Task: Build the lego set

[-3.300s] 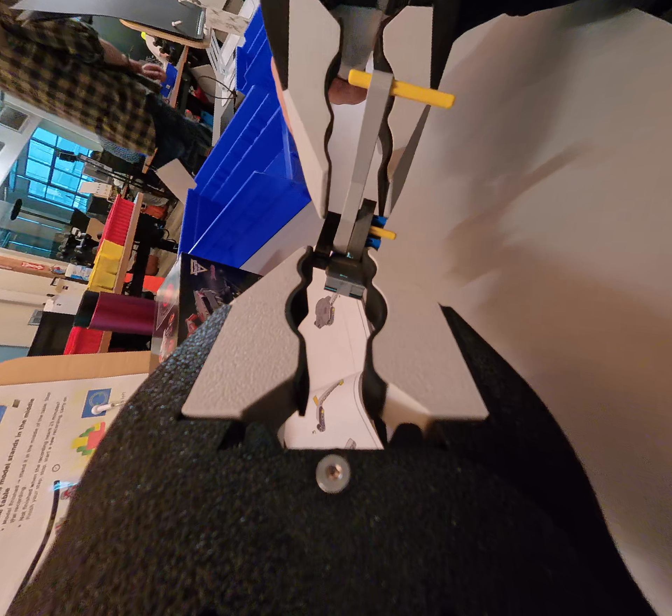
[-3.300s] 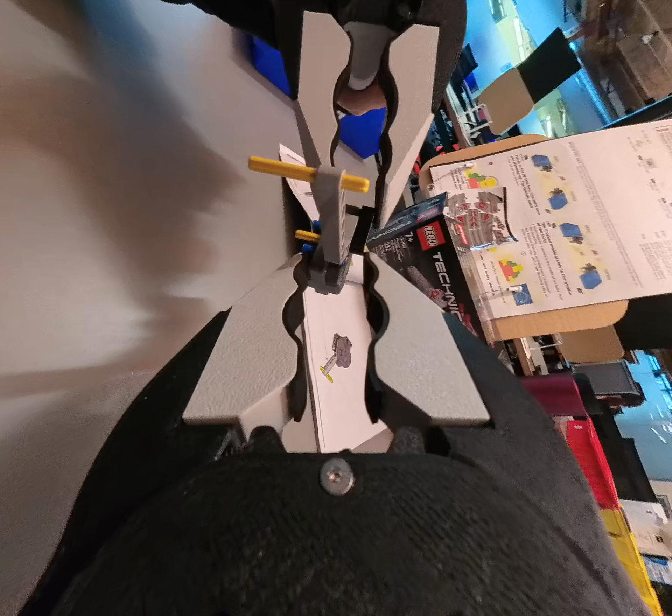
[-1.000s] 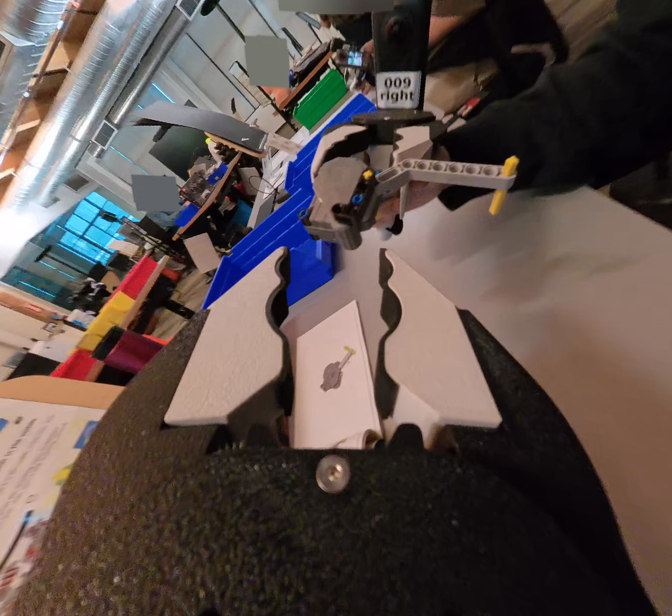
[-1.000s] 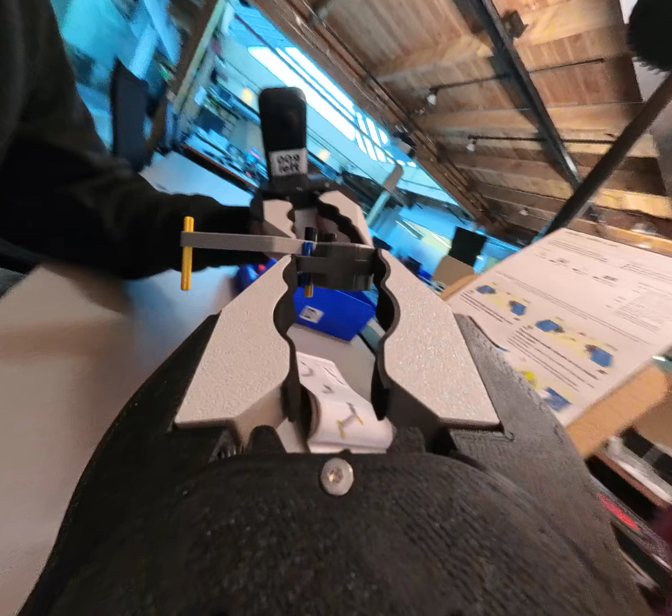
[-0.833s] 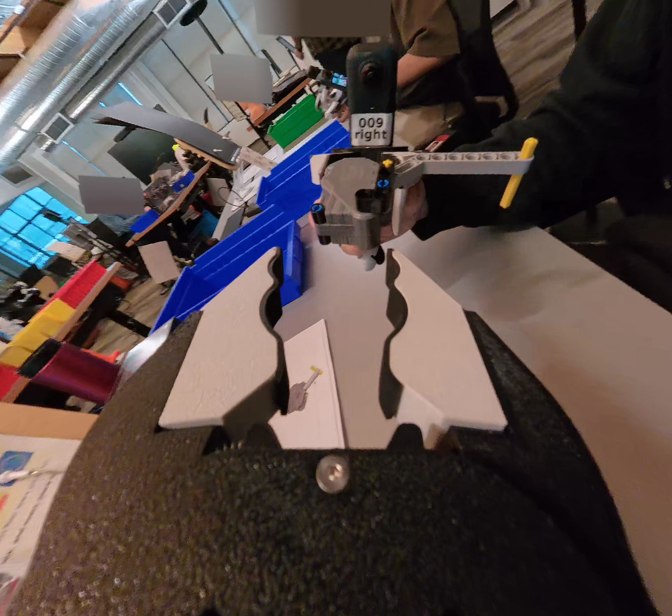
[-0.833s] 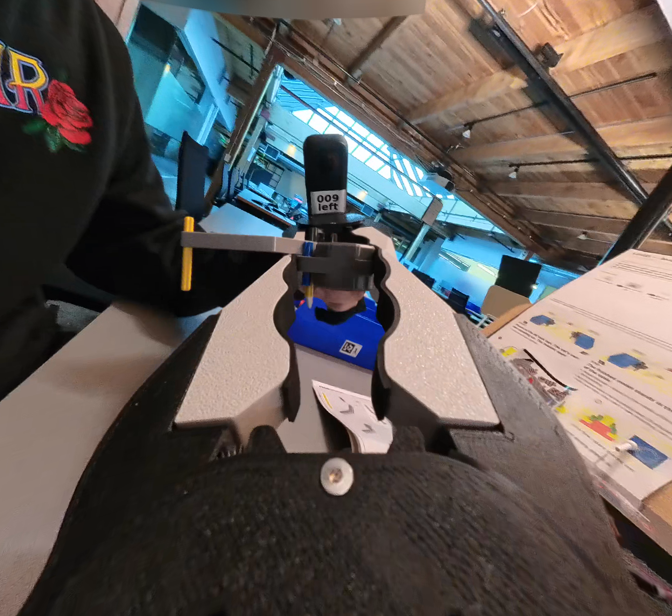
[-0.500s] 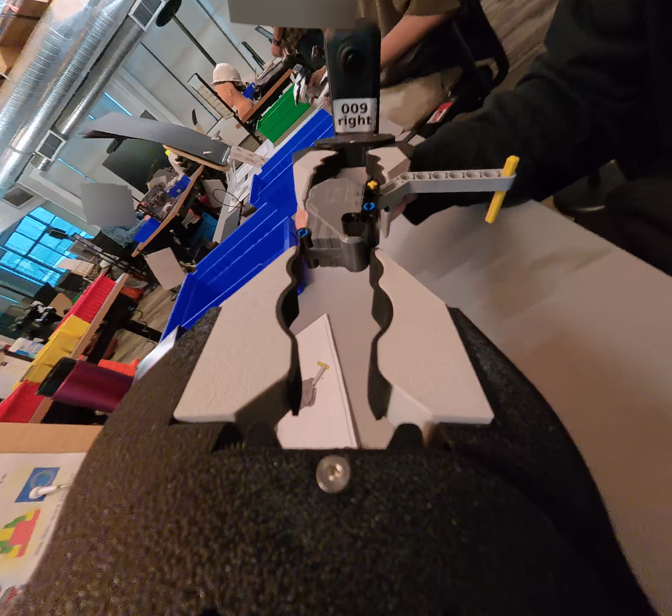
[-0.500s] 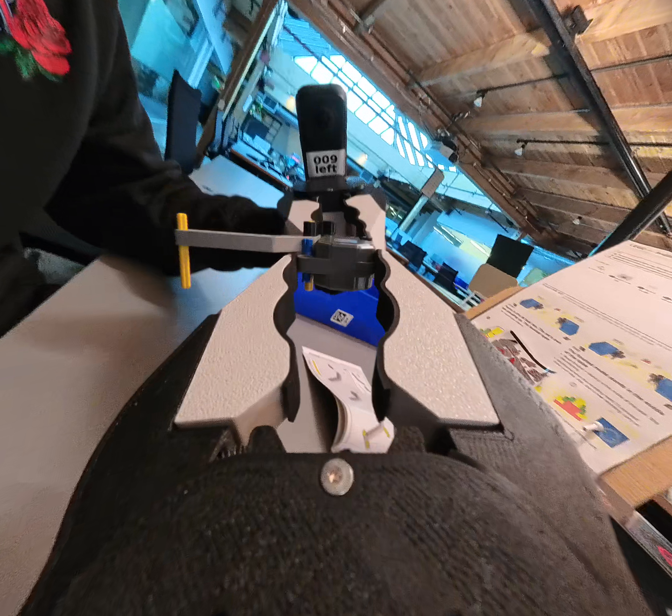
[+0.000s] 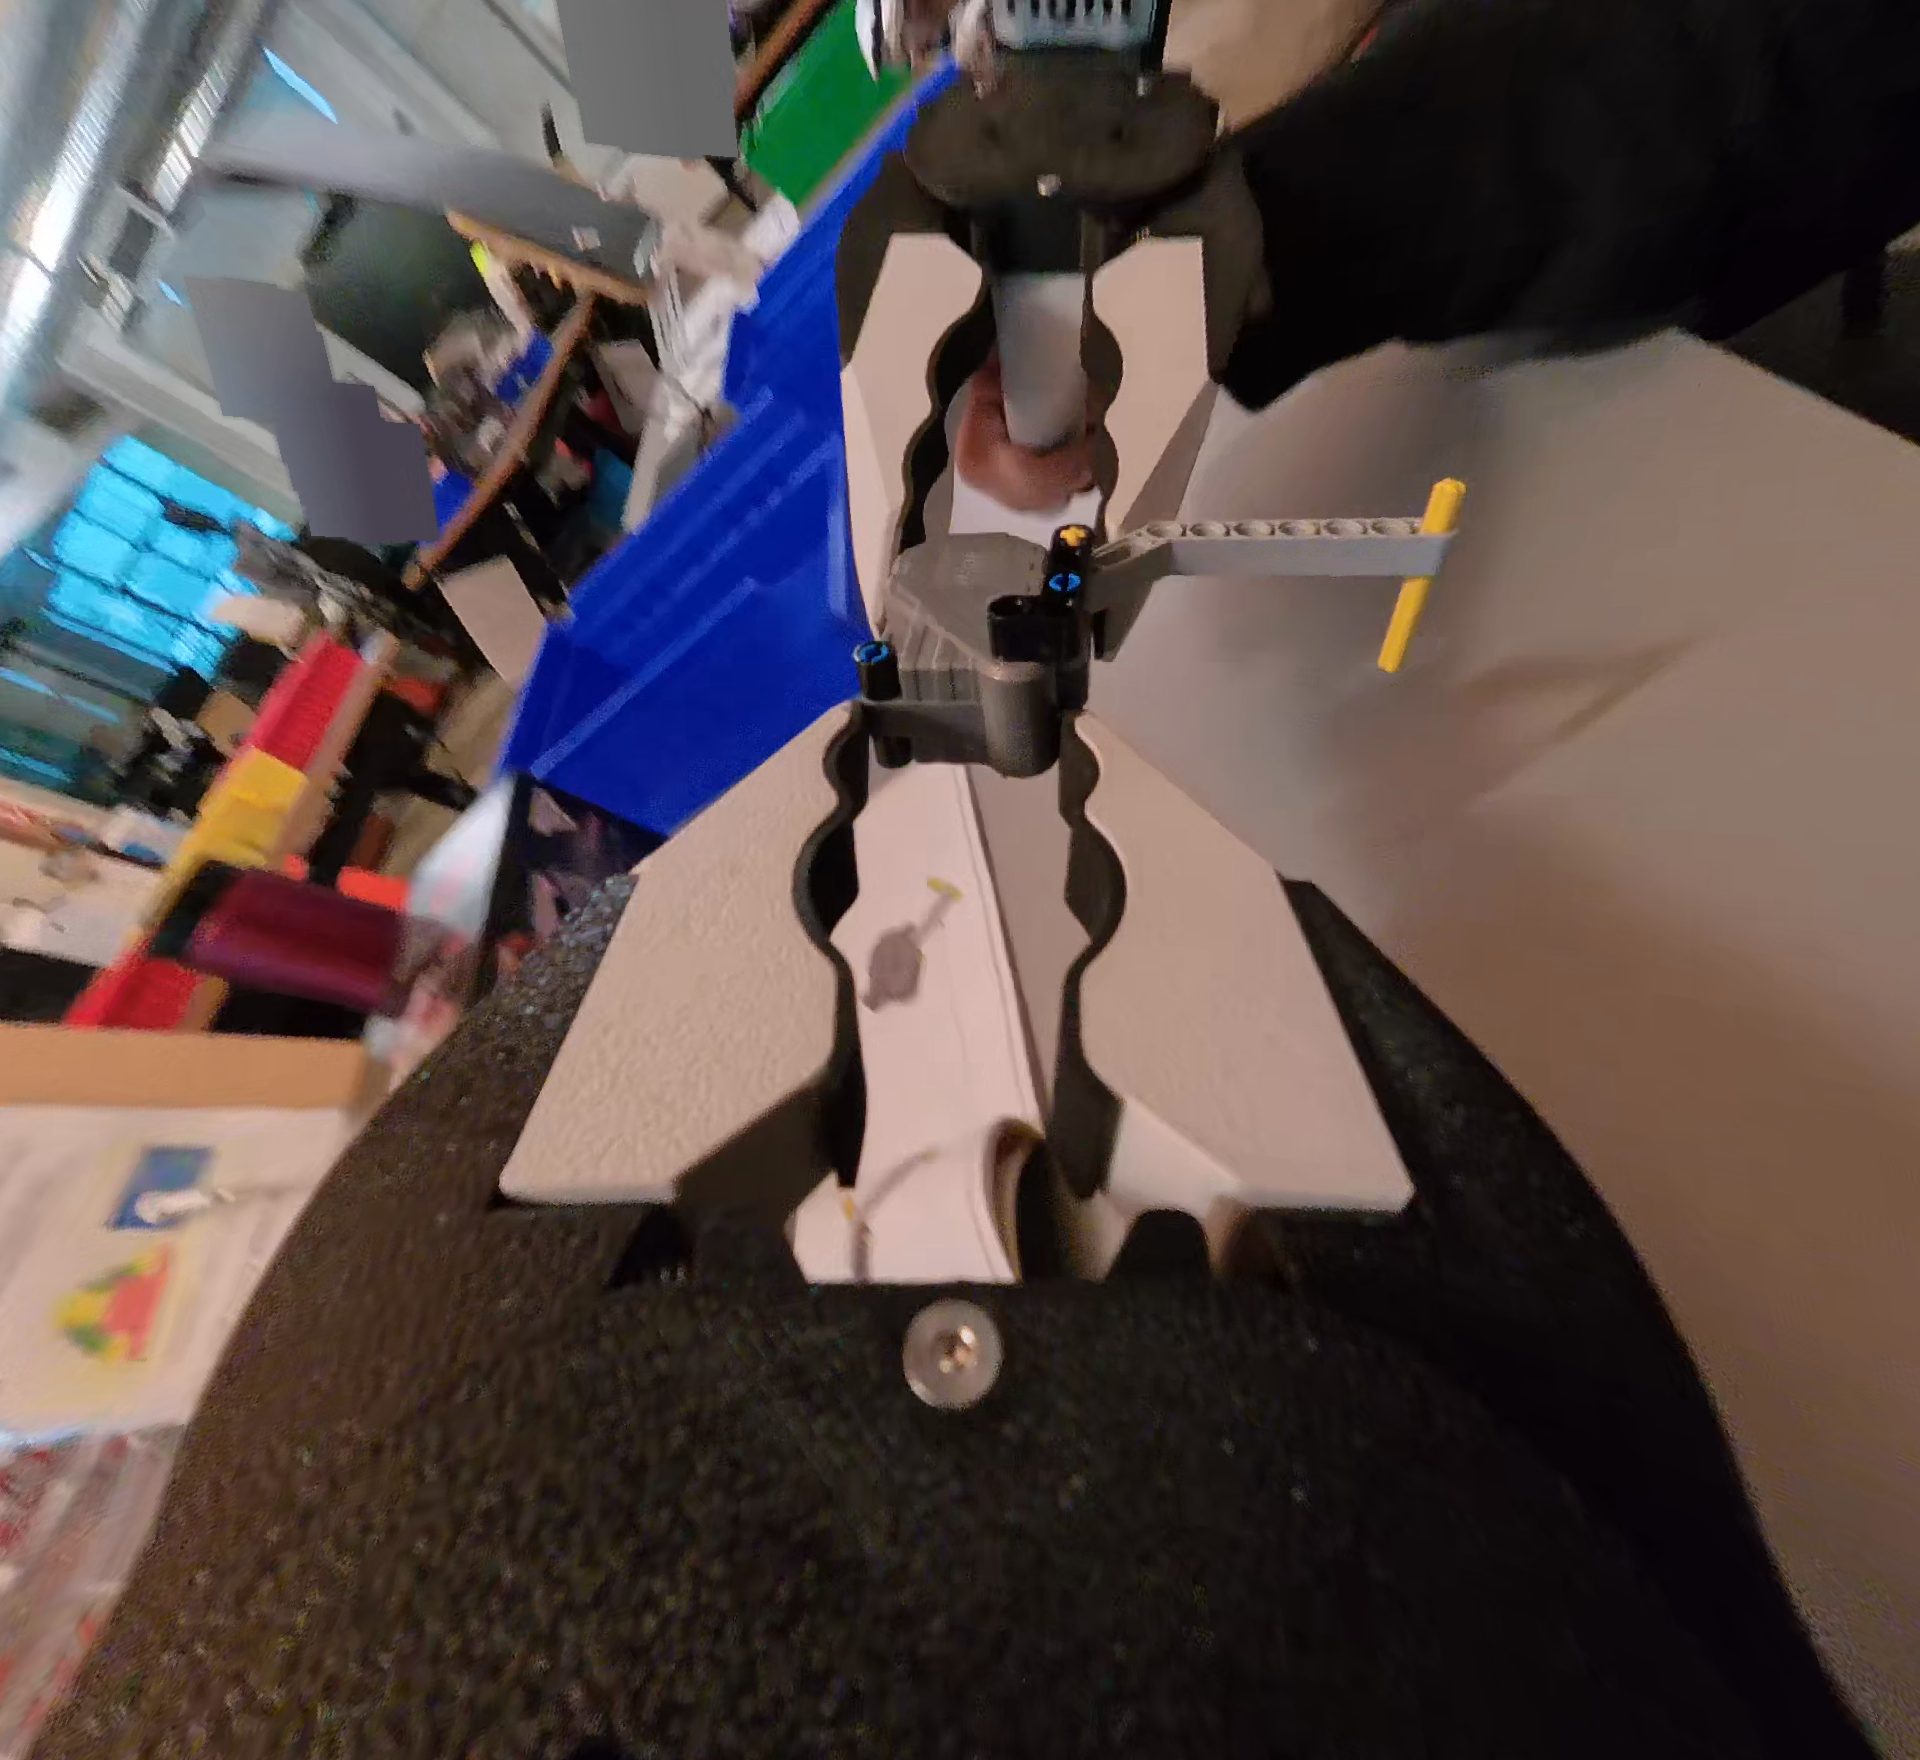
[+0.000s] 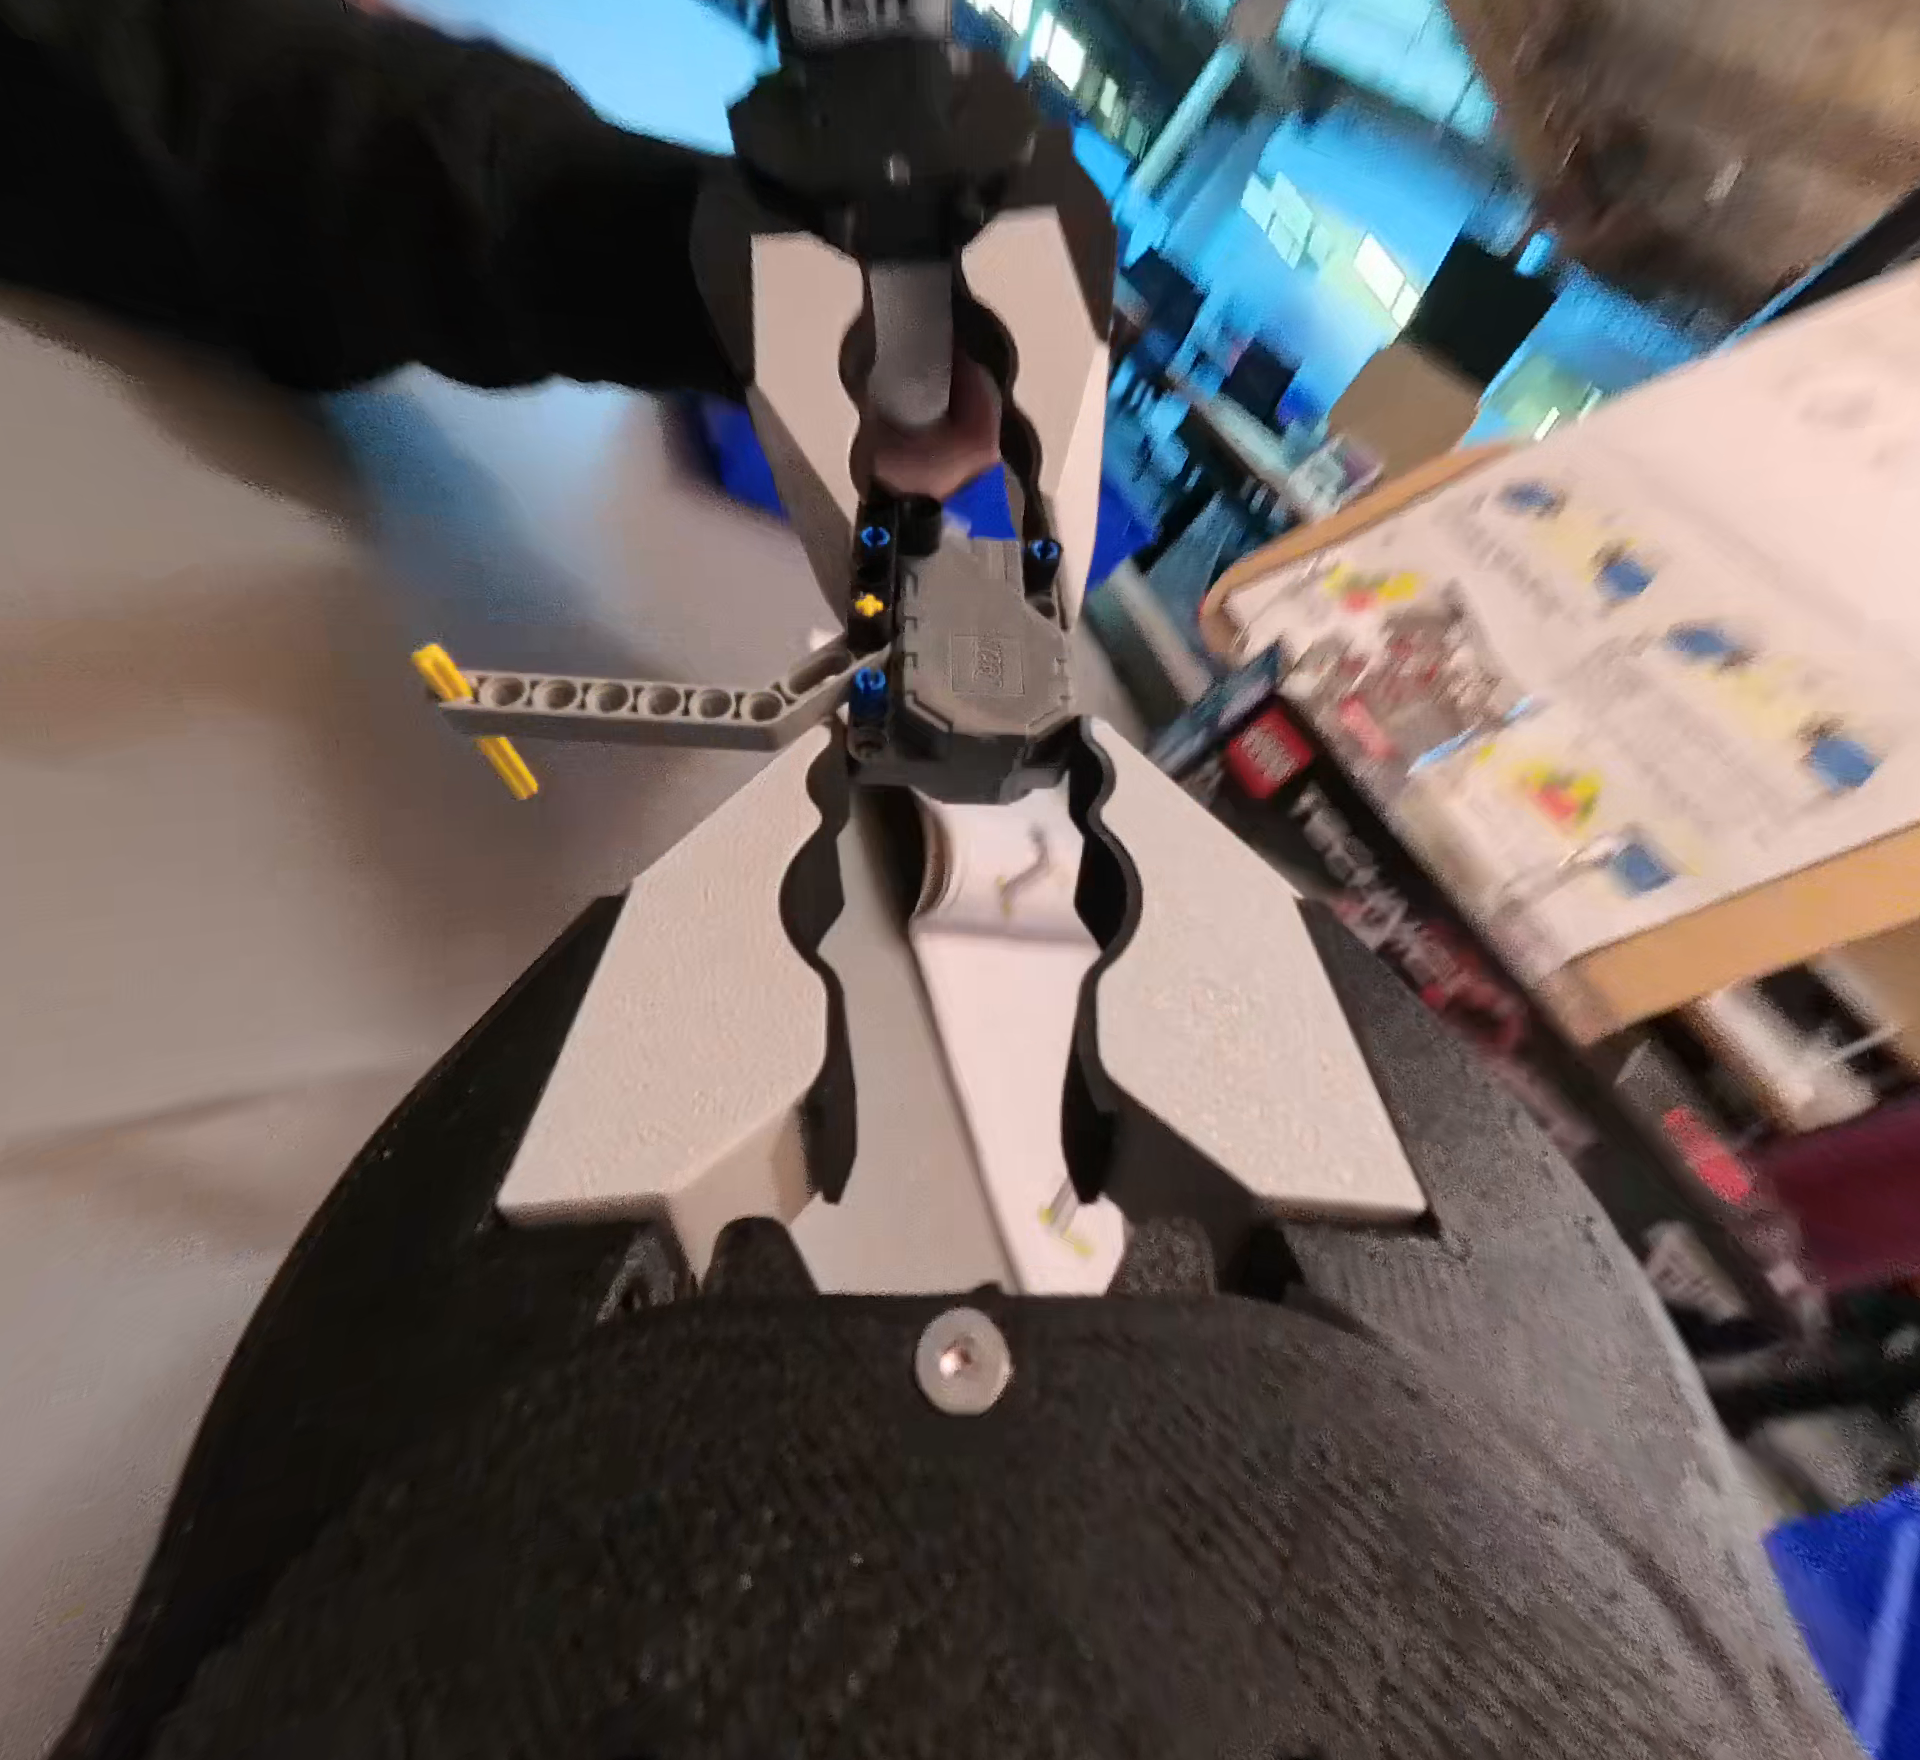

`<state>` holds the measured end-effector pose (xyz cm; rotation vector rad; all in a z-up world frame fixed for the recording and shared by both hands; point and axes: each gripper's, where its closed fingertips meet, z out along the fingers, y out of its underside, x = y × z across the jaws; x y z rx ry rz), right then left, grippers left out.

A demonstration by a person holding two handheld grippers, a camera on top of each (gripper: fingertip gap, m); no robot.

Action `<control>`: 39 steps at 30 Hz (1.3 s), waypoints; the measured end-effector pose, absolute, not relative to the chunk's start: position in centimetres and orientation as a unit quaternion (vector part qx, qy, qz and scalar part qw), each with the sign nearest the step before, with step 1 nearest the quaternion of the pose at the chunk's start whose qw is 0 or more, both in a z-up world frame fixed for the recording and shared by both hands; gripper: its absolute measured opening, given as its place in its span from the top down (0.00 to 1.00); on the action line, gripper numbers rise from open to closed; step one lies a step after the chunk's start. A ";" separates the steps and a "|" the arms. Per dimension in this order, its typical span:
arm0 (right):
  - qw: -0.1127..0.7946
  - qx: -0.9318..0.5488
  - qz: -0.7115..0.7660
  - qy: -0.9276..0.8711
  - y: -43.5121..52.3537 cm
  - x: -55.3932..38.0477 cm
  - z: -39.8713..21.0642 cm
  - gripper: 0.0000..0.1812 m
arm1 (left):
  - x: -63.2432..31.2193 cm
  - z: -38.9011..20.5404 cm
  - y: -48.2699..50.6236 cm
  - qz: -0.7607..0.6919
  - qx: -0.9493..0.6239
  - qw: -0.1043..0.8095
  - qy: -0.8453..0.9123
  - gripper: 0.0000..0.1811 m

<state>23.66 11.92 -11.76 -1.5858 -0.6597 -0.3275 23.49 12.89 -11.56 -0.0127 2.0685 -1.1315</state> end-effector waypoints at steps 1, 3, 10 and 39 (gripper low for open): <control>0.618 -0.726 -0.127 -0.275 12.3 24.2 -13.3 0.77 | 23.9 -12.9 13.3 -0.434 -0.028 0.366 0.823 0.81; 0.580 -0.772 -0.082 -0.247 12.8 24.7 -16.3 0.77 | 24.4 -16.1 14.0 -0.420 -0.081 0.326 0.843 0.81; 0.494 -0.849 0.043 -0.181 14.2 24.8 -22.6 0.78 | 24.4 -22.8 15.7 -0.429 -0.212 0.217 0.851 0.82; 0.411 -0.889 0.069 -0.190 13.3 24.7 -26.2 0.77 | 23.7 -25.3 16.0 -0.408 -0.269 0.142 0.861 0.75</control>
